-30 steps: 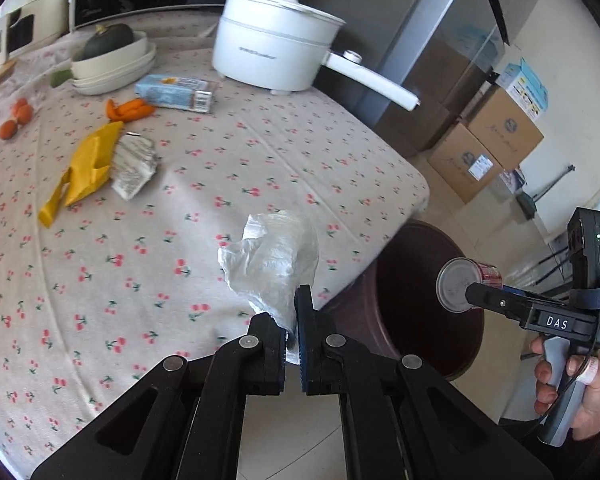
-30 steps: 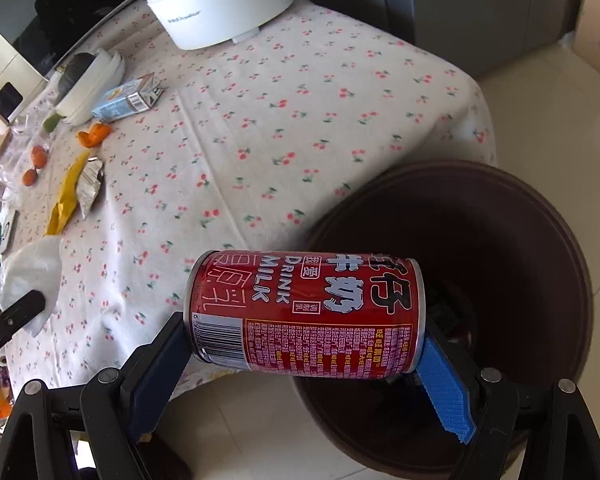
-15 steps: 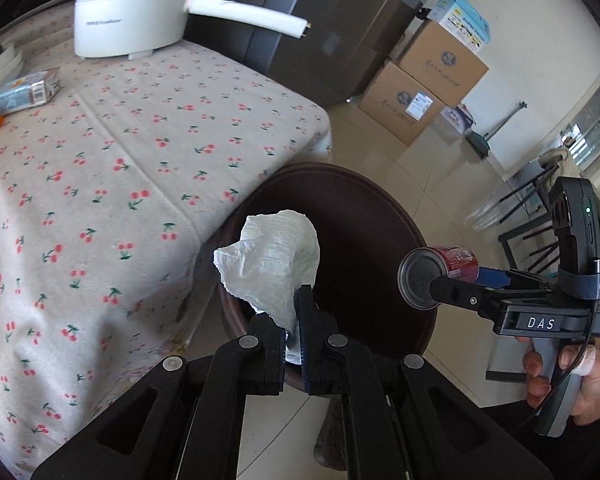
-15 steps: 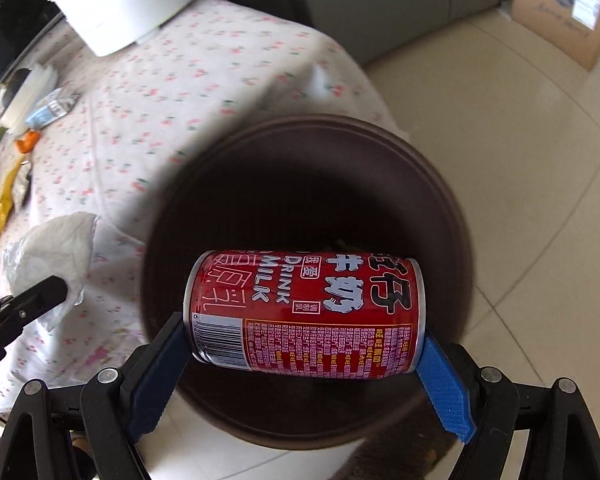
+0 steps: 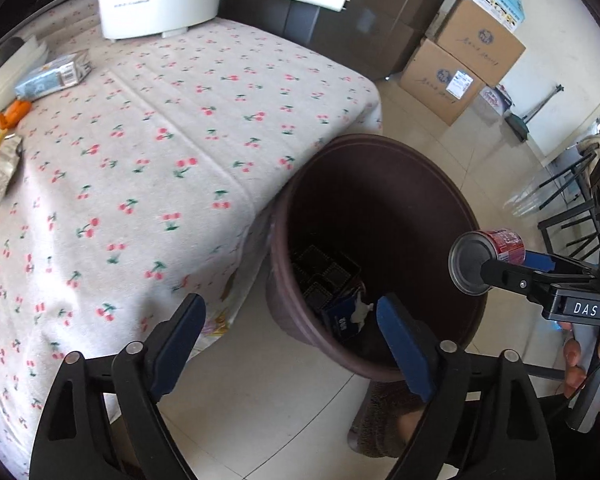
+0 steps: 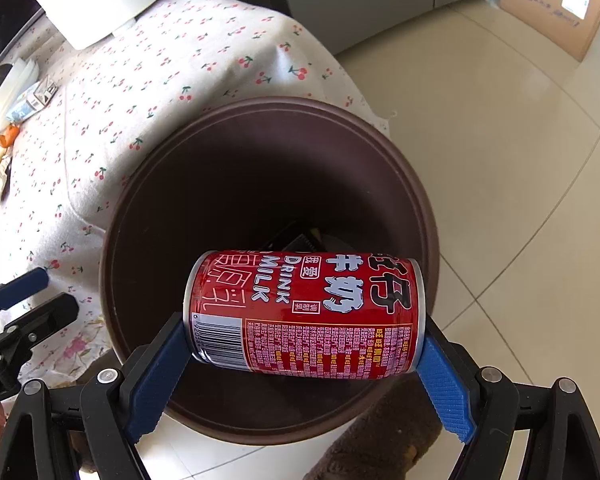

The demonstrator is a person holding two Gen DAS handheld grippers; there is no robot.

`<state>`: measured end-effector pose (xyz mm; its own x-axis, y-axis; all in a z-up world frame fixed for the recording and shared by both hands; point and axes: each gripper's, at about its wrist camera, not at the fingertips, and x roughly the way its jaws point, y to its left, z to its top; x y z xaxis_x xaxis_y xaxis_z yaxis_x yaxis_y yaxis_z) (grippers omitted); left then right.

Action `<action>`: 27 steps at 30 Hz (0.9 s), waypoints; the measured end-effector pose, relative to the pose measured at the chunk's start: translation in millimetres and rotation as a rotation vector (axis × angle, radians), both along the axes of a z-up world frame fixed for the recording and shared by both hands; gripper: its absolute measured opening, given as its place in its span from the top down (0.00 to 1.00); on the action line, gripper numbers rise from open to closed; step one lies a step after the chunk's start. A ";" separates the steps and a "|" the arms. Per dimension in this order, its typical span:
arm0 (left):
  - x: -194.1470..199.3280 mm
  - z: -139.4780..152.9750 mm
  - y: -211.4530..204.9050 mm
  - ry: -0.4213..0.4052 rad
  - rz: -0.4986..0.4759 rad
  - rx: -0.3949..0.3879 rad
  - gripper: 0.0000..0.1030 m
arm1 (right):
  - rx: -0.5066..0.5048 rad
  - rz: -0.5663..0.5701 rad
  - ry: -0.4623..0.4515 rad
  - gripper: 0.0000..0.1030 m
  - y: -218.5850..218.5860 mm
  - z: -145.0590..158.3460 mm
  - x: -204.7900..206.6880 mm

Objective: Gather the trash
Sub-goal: 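Open the right tool to drop the can while the left tool drops the tissue, then grasp the yellow snack wrapper with the left tool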

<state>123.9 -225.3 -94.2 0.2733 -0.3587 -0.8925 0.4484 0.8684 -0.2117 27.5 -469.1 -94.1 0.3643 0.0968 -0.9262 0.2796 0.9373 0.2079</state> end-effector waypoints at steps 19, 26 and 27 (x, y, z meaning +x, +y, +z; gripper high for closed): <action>6.7 20.4 97.4 -0.019 0.161 0.009 0.07 | -0.047 0.095 -0.020 0.09 54.7 14.9 23.7; 21.8 30.7 164.0 -0.027 0.304 -0.003 0.07 | -0.067 0.167 -0.049 0.09 98.6 29.5 49.9; 25.3 32.0 175.3 -0.029 0.334 -0.002 0.07 | -0.069 0.180 -0.055 0.09 107.0 31.9 54.9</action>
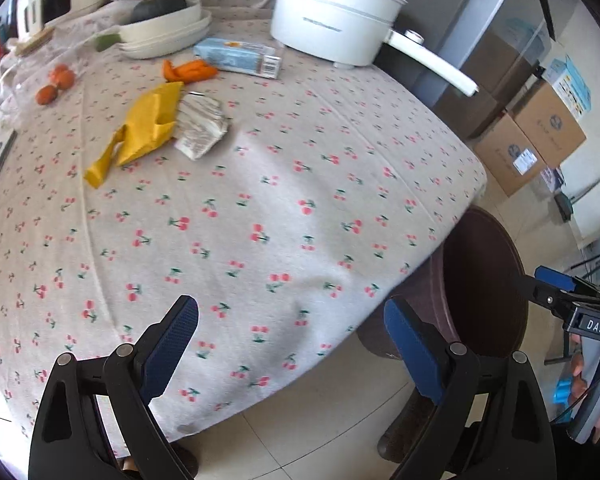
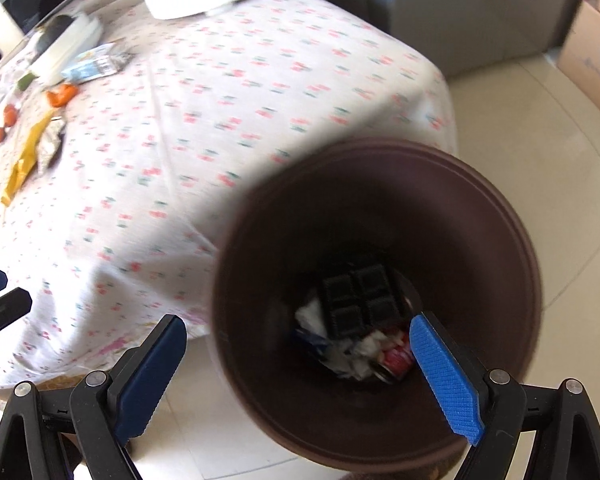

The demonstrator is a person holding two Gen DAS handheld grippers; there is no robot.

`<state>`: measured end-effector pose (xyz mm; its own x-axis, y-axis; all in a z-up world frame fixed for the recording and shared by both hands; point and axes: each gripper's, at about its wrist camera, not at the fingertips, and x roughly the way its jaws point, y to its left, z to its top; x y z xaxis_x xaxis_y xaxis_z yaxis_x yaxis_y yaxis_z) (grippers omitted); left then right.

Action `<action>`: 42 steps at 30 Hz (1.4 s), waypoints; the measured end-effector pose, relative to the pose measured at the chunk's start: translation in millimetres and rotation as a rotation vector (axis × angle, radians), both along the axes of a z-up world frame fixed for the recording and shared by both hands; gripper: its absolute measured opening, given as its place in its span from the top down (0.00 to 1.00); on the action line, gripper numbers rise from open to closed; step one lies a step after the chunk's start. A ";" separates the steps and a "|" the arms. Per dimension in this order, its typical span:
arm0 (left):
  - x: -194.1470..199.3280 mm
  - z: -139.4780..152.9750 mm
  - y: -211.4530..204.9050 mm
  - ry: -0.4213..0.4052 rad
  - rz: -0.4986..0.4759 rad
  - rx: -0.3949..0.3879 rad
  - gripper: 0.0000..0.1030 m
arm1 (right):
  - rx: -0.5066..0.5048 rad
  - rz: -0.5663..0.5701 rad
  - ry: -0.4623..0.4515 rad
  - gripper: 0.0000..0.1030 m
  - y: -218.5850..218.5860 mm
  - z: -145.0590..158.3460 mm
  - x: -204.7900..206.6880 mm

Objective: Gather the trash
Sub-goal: 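Grasp the yellow snack wrapper with the left tool, then grasp the white printed wrapper with the right tool while the left tool holds the yellow wrapper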

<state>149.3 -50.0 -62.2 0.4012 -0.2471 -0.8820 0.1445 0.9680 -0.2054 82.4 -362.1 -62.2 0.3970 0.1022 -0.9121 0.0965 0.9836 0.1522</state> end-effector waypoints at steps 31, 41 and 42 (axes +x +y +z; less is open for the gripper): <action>169.7 -40.5 123.9 0.028 0.301 -0.138 0.71 | 0.007 0.084 0.037 0.08 104.6 -15.0 102.4; 69.2 7.7 163.8 -0.031 0.284 -0.068 0.80 | 0.026 0.136 -0.056 0.08 159.6 -6.5 125.3; 64.0 9.1 166.6 -0.037 0.285 -0.048 0.80 | 0.020 0.157 -0.068 0.08 170.3 -6.8 128.4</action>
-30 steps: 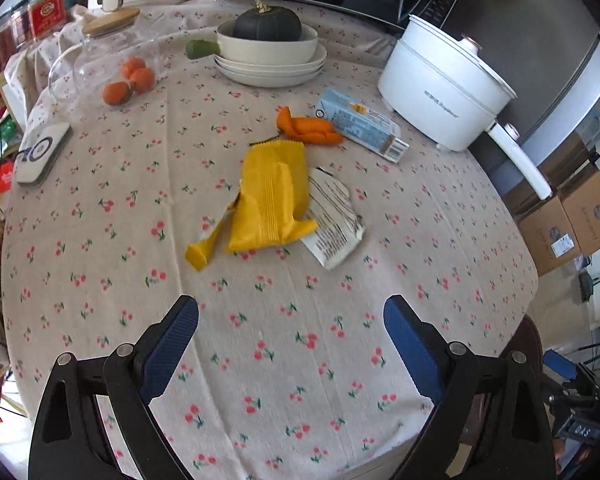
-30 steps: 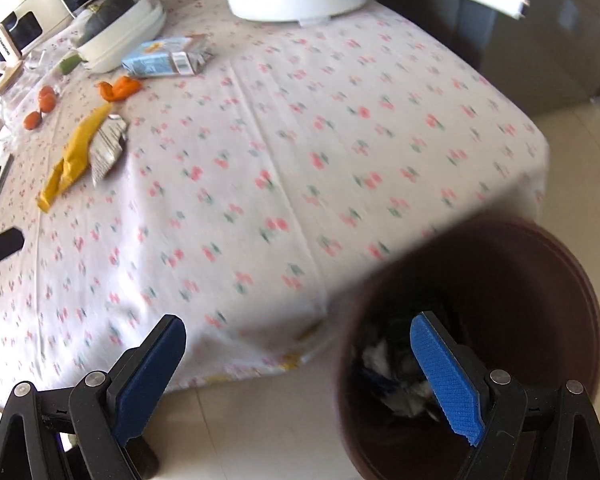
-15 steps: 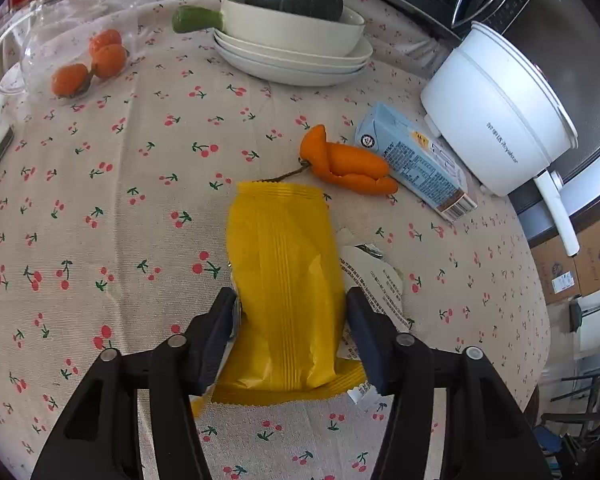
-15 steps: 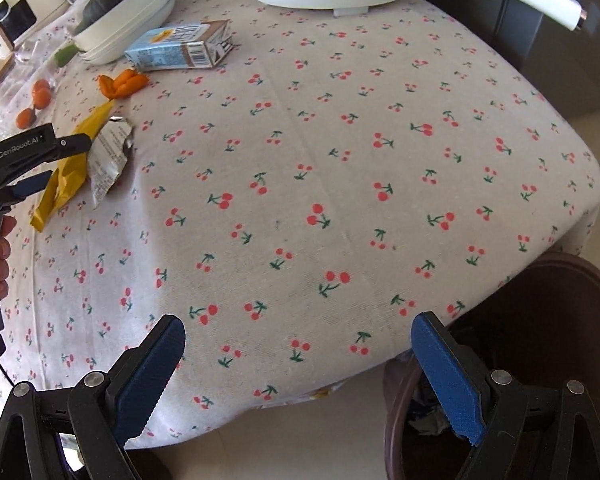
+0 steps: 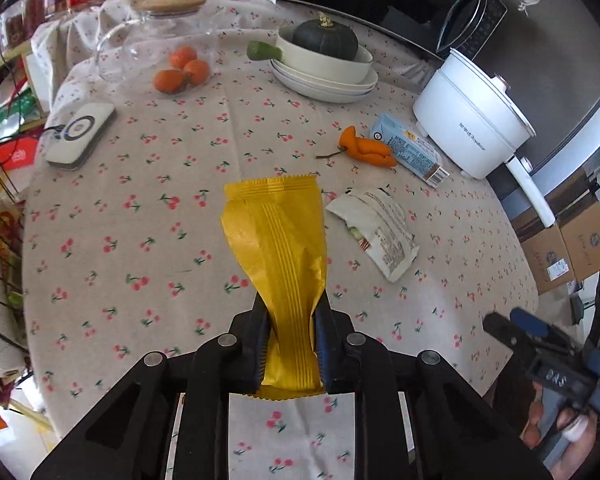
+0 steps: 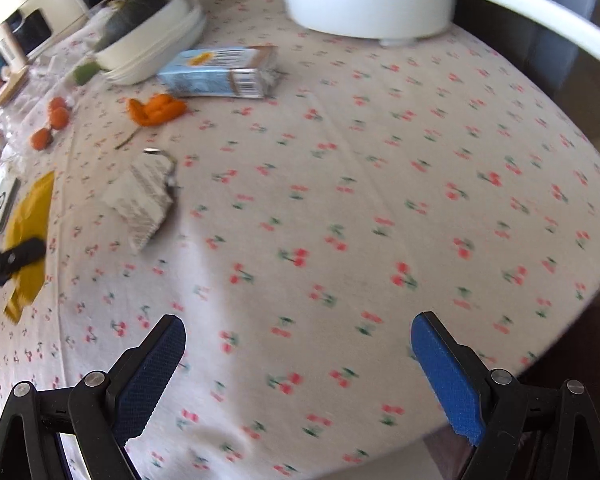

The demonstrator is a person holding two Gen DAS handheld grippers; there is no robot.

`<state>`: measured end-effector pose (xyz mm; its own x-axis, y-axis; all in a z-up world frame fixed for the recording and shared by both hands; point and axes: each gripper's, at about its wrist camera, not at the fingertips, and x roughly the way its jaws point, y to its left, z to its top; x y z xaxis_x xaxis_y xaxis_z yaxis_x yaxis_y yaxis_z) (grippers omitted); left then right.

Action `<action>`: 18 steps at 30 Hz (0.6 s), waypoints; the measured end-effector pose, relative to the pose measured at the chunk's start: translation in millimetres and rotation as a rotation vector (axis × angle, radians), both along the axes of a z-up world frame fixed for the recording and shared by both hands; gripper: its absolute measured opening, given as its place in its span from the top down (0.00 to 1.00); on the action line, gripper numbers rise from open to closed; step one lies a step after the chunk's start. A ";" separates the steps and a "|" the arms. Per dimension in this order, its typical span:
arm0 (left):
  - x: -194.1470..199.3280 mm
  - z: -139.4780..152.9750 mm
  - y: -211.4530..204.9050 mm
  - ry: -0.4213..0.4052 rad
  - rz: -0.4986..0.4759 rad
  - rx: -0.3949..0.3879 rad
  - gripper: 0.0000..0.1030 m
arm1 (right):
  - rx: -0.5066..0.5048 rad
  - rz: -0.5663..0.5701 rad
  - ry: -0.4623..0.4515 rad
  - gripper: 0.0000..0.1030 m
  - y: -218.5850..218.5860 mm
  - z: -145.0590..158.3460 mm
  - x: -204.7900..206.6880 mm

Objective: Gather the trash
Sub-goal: 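Grasp the white printed wrapper with the right tool while the left tool holds the yellow wrapper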

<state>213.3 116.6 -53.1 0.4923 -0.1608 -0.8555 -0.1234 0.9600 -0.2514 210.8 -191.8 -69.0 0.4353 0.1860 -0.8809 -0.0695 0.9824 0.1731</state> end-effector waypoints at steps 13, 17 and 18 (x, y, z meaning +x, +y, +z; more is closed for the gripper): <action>-20.7 2.2 27.1 -0.011 0.014 0.024 0.80 | -0.126 0.186 -0.091 0.14 123.1 -34.6 65.5; -21.8 0.0 29.5 -0.005 0.012 0.018 0.80 | -0.159 0.175 -0.078 0.18 140.3 -47.7 81.8; -22.5 -0.2 30.6 -0.005 0.014 0.017 0.80 | -0.176 0.170 -0.082 0.18 143.5 -50.0 84.2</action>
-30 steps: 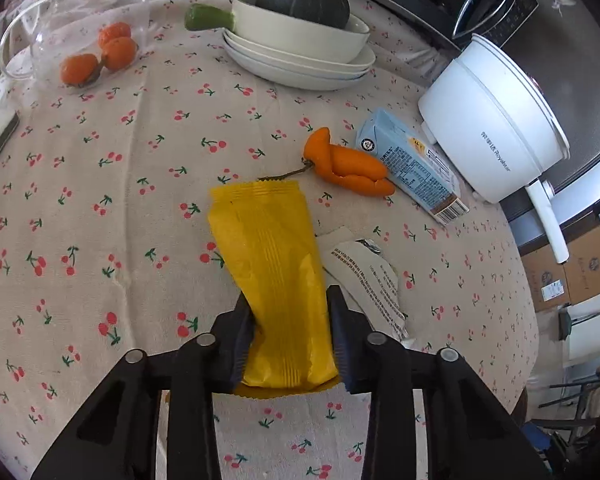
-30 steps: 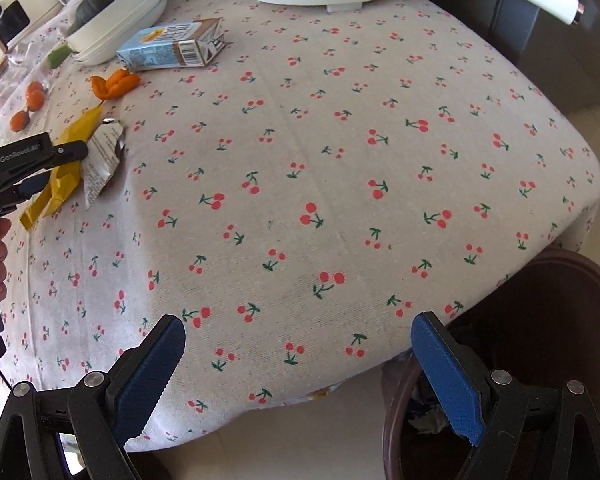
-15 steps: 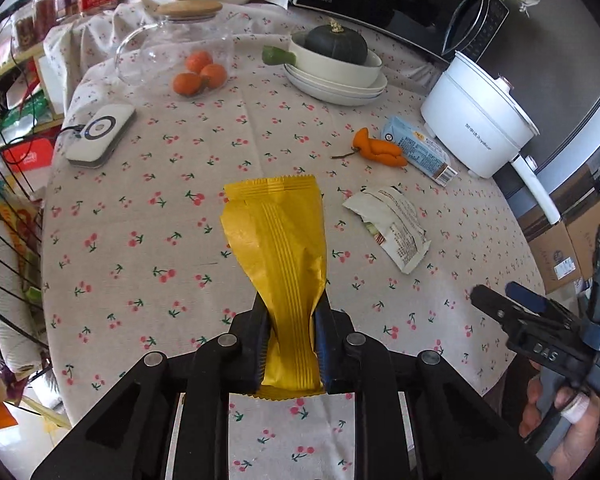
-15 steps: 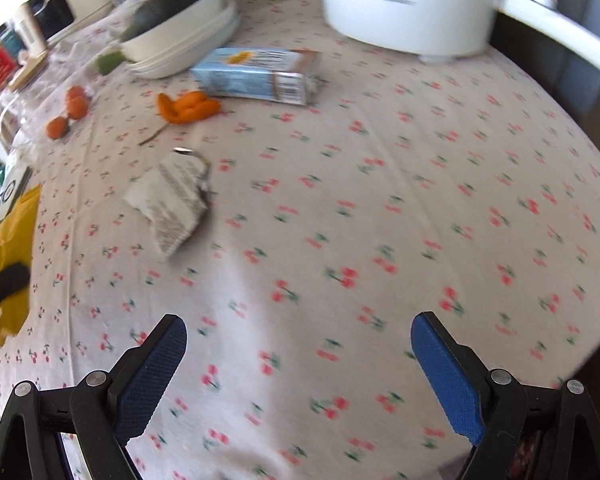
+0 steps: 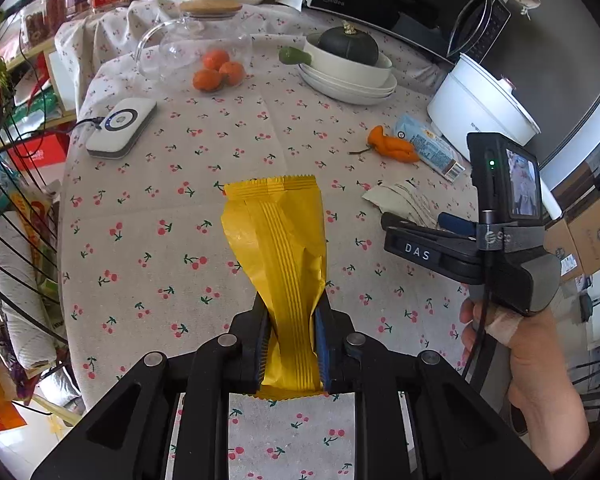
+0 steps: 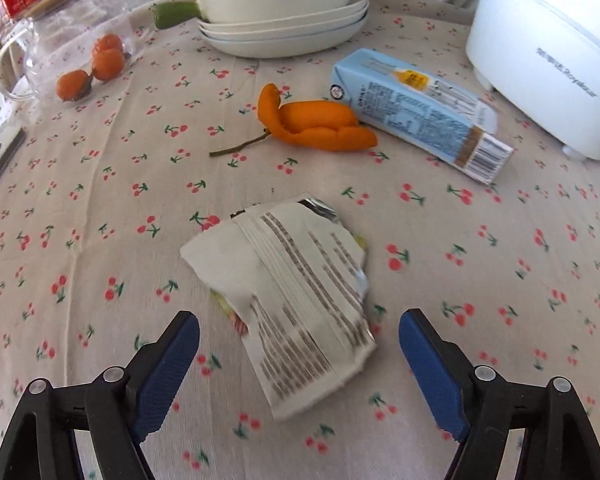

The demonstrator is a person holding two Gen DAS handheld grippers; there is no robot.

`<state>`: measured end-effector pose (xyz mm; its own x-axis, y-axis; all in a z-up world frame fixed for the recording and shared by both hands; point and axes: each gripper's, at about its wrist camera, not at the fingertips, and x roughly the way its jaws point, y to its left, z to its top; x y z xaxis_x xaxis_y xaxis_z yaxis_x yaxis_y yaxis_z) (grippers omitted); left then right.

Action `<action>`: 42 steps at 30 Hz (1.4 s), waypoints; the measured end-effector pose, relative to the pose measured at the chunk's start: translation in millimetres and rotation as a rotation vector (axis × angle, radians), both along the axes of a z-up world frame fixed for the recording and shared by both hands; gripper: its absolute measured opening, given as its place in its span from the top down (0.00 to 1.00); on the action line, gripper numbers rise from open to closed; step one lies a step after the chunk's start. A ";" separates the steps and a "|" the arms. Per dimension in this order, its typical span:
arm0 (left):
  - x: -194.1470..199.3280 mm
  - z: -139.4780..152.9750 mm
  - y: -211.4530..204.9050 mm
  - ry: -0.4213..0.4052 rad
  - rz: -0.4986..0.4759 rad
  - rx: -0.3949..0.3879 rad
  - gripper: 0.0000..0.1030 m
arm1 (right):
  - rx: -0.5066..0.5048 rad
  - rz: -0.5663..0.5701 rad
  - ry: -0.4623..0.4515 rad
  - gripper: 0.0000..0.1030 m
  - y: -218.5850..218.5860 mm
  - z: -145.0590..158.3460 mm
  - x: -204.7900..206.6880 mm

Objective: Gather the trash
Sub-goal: 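Grasp the white printed wrapper with the right tool while the left tool holds the yellow wrapper, then carry both wrappers in both tools over the brown bin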

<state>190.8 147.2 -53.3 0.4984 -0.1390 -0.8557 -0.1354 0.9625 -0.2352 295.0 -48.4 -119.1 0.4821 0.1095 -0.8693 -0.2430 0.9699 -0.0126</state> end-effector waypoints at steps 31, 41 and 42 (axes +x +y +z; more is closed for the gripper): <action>-49.4 23.1 -132.5 -0.051 -0.194 0.025 0.80 | -0.043 0.002 -0.092 0.56 -151.7 99.4 -158.4; -62.6 20.3 -228.1 -0.057 -0.370 0.044 0.80 | 0.062 -0.172 -0.022 0.56 -247.9 94.8 -203.4; -62.8 18.9 -238.2 -0.054 -0.387 0.045 0.80 | 0.057 -0.182 -0.028 0.56 -256.7 95.8 -207.8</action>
<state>128.0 -91.0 -34.4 0.4609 -0.2887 -0.8392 0.2512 0.9494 -0.1886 87.2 -305.1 -23.2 0.5225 0.0668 -0.8500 -0.0635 0.9972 0.0394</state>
